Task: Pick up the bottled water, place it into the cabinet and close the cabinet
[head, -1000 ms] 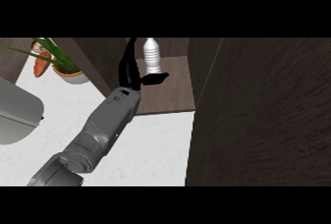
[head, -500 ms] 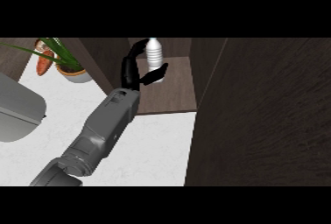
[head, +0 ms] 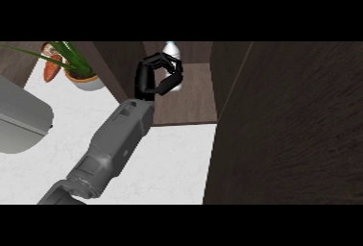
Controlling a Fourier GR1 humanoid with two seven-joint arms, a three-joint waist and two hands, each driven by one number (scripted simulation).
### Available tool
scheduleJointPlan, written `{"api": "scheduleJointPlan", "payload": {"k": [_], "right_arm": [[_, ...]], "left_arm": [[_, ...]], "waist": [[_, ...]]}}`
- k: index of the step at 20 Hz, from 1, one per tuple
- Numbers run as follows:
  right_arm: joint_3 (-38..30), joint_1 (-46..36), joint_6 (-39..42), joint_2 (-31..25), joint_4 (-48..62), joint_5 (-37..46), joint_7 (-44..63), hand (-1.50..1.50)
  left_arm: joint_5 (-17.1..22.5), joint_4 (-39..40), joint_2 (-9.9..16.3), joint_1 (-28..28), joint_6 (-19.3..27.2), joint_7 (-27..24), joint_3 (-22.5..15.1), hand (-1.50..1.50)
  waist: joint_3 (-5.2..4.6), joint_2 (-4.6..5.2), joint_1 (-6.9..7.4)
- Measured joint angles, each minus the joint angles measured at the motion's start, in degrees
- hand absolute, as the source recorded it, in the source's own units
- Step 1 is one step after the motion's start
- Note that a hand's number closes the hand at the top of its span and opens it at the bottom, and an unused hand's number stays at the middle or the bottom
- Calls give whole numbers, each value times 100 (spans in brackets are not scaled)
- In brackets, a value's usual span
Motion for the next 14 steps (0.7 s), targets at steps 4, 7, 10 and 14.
{"api": "scheduleJointPlan", "payload": {"k": [4, 7, 10, 14], "right_arm": [[53, 122, -107, -67, -23, 29, -82, -150], [29, 172, -141, -152, -21, 42, -167, -150], [-12, 209, -202, -259, -44, 63, -156, -150], [-45, 223, -251, -335, -33, 71, -207, -150]], "left_arm": [[327, -406, 9, 265, -545, 136, -240, 150], [576, -944, 11, 623, -894, 351, -477, 150], [659, -1554, 7, 969, -1185, 655, -715, 150], [791, -2669, 10, 1691, -1134, 985, -1065, 150]], "waist": [[5, -42, 78], [12, -88, 175], [11, -104, 257], [16, -127, 356]]}}
